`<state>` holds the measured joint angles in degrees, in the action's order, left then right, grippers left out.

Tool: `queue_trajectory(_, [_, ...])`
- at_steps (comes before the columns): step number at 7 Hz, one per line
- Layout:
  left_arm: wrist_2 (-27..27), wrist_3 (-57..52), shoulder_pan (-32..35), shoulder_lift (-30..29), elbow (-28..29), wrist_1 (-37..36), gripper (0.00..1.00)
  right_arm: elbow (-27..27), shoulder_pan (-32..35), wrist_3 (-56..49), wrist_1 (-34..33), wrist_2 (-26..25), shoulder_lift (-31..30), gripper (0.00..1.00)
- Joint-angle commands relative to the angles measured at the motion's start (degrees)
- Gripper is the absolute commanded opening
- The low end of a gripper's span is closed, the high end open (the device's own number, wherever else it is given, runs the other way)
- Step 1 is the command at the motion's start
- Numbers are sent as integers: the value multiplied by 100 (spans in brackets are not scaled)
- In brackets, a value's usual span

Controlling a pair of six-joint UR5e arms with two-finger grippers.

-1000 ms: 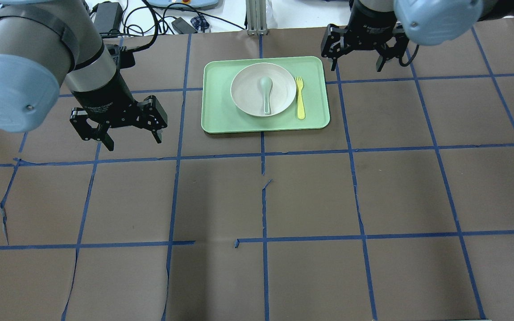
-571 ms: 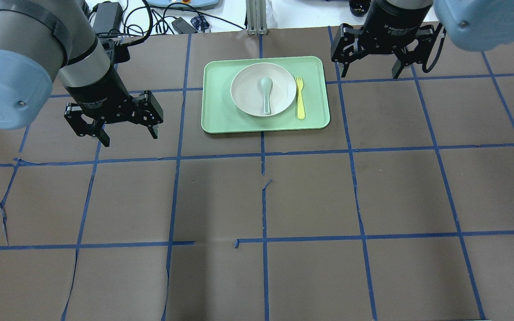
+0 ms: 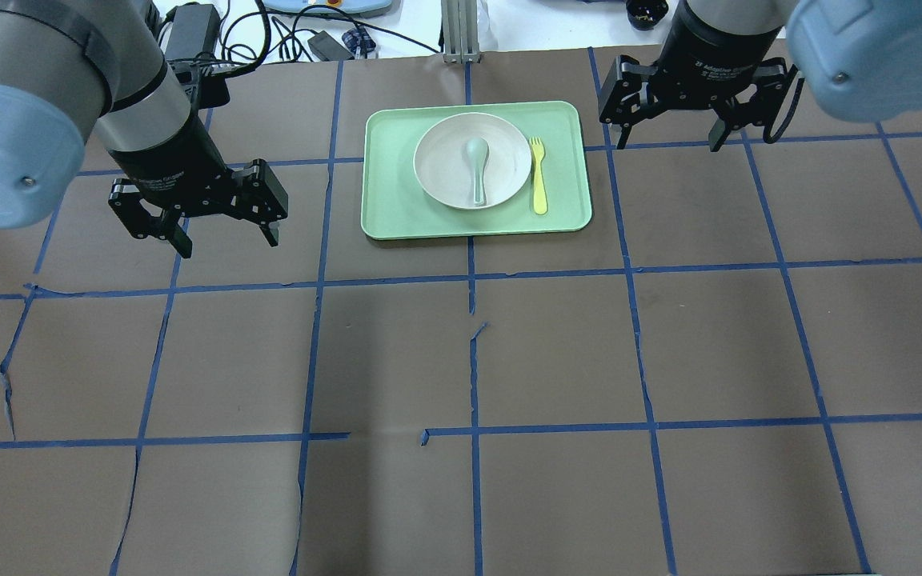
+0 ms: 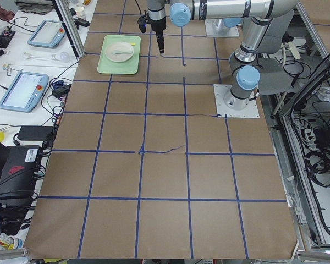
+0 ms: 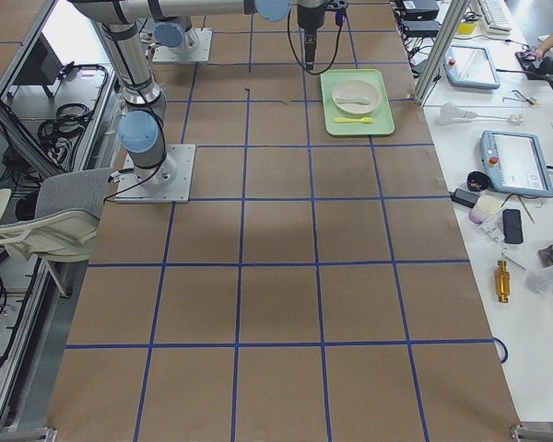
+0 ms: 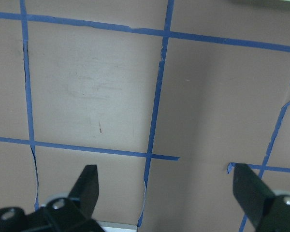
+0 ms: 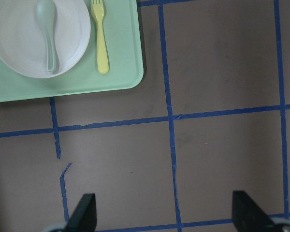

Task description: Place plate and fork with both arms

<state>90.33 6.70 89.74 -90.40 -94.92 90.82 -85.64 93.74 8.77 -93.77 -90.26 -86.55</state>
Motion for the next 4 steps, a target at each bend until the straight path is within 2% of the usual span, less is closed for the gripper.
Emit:
queue_trajectory(1, [2, -11, 9, -4, -17, -11, 100, 12, 4, 2, -10, 0, 6, 100])
queue_trajectory(4, [-7, -20, 35, -22, -70, -20, 100, 30, 4, 2, -19, 9, 42, 100])
